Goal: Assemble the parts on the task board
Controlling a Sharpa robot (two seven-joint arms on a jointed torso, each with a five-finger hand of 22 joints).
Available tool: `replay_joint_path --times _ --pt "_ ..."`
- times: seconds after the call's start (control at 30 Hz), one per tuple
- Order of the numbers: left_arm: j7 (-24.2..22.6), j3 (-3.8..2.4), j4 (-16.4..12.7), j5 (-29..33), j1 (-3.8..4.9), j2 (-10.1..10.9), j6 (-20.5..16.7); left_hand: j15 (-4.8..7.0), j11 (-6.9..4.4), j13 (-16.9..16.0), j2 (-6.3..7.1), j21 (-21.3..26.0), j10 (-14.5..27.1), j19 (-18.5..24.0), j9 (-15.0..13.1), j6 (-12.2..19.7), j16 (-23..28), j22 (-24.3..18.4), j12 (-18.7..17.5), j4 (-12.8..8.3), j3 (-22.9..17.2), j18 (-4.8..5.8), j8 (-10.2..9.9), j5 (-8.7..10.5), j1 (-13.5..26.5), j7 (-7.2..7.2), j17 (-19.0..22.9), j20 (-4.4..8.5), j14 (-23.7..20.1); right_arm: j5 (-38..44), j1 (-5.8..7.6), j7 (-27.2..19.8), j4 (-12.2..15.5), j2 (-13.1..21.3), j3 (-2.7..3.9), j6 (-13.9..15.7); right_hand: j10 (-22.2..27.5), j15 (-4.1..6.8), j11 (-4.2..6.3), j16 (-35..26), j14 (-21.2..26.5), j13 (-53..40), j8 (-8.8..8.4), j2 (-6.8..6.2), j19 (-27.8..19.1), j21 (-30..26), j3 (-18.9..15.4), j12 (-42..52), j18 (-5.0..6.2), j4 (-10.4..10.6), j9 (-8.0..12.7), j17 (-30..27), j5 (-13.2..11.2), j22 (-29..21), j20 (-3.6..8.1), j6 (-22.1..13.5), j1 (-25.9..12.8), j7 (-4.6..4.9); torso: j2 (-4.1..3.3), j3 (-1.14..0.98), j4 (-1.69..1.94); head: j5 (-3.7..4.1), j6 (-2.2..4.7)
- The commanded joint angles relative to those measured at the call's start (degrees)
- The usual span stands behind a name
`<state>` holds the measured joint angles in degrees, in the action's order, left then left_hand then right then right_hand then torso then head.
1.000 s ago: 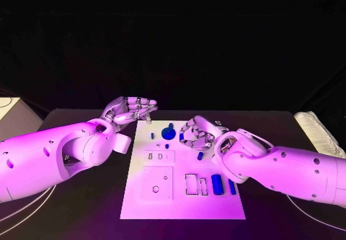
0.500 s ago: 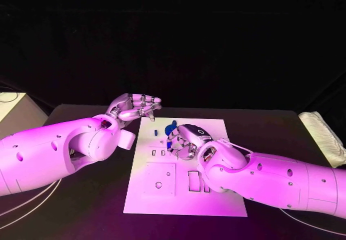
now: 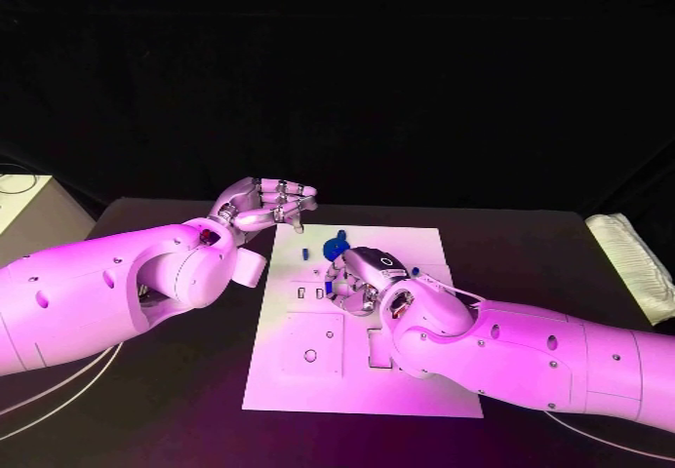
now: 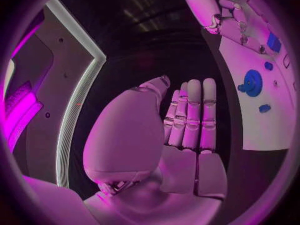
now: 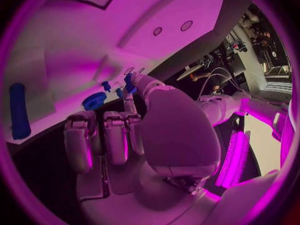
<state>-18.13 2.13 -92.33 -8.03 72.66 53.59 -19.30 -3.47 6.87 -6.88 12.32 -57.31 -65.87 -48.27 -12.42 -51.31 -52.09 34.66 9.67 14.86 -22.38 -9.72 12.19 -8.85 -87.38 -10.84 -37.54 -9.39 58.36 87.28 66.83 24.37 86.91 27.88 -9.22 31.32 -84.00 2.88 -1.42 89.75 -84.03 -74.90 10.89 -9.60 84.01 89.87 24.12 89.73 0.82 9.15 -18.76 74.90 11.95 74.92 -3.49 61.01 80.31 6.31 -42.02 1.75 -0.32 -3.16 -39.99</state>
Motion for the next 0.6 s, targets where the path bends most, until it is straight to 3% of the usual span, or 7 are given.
replay_joint_path --times 0.03,0.6 --pt "-0.15 -0.03 -0.05 -0.38 0.03 -0.12 0.81 0.37 -0.15 -0.10 -0.02 -0.35 -0.23 0.09 -0.08 -0.06 -0.28 0.08 0.31 -0.11 -0.24 -0.81 0.26 0.24 0.35 0.31 -0.10 0.29 0.13 2.18 -0.35 1.15 -0.26 -0.44 -0.07 -1.73 -6.00 -0.07 0.20 0.25 -5.97 -15.10 1.59 -0.24 5.99 0.13 0.16 0.27 -0.82 -0.17 -1.39 15.10 0.15 15.08 0.23 1.08 -0.78 -0.69 -0.01 -0.02 -0.07 -0.11 -0.11" --pt "-0.01 -0.03 -0.01 -0.54 0.03 0.09 1.09 0.41 -0.18 -0.24 0.02 -0.48 0.12 0.13 -0.15 -0.06 -0.51 0.14 0.50 -0.16 -0.24 -0.81 0.37 0.25 0.37 0.38 -0.20 0.32 0.03 3.43 -1.04 1.82 -1.19 -0.94 -0.19 -2.36 -6.00 -0.24 0.07 0.25 -5.97 -15.10 1.69 -0.89 5.99 0.13 0.16 0.27 -0.82 -0.25 -1.44 15.10 0.14 15.08 0.07 0.71 -1.62 -0.54 -0.01 -0.15 -0.05 -0.38 -0.64"
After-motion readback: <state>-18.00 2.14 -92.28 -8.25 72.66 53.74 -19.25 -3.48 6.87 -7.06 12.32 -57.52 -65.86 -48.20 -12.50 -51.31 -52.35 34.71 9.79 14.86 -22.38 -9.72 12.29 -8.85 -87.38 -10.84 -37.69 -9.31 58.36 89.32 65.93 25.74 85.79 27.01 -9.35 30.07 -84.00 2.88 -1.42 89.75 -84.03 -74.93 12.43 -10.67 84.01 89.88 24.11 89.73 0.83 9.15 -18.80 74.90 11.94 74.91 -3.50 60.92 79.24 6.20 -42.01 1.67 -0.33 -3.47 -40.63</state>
